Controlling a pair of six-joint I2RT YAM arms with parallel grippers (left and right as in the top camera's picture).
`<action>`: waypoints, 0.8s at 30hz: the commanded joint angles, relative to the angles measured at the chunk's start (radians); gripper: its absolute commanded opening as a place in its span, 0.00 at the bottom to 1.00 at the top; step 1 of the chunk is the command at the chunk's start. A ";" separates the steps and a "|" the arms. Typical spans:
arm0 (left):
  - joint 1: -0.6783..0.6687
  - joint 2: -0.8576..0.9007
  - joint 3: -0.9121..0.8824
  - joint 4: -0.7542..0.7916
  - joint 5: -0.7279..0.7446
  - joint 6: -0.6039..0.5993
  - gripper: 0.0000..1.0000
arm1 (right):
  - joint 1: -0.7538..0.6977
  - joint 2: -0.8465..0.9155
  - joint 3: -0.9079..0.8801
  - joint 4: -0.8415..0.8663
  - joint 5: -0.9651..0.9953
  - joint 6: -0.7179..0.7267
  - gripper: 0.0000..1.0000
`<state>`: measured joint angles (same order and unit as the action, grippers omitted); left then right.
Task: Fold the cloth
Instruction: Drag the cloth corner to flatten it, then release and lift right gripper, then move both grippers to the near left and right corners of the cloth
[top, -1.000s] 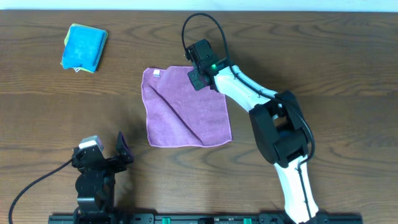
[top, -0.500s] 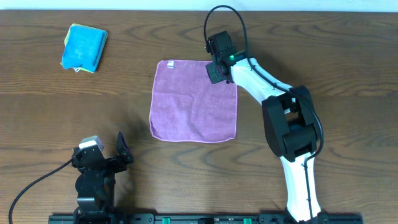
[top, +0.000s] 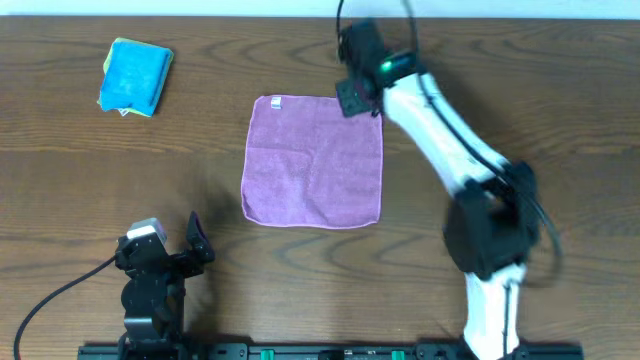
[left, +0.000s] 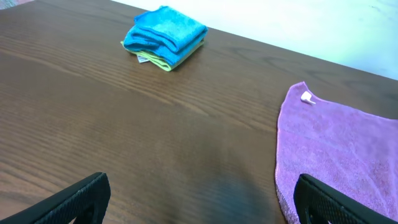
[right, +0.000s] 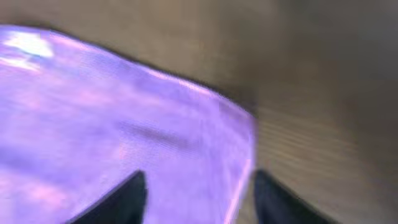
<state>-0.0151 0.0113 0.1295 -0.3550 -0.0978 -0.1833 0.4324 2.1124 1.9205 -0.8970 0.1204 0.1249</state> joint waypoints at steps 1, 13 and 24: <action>0.002 -0.005 -0.021 -0.007 -0.014 0.003 0.95 | 0.027 -0.211 0.056 -0.100 0.000 0.009 0.89; 0.002 -0.005 -0.021 0.007 0.008 -0.004 0.95 | 0.164 -0.611 -0.182 -0.514 -0.074 0.064 0.92; 0.002 -0.005 -0.021 -0.006 0.122 -0.016 0.95 | 0.206 -1.148 -0.934 -0.270 -0.204 0.099 0.91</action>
<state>-0.0151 0.0109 0.1287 -0.3519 -0.0177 -0.1852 0.6327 1.0367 1.0645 -1.1927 0.0006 0.2058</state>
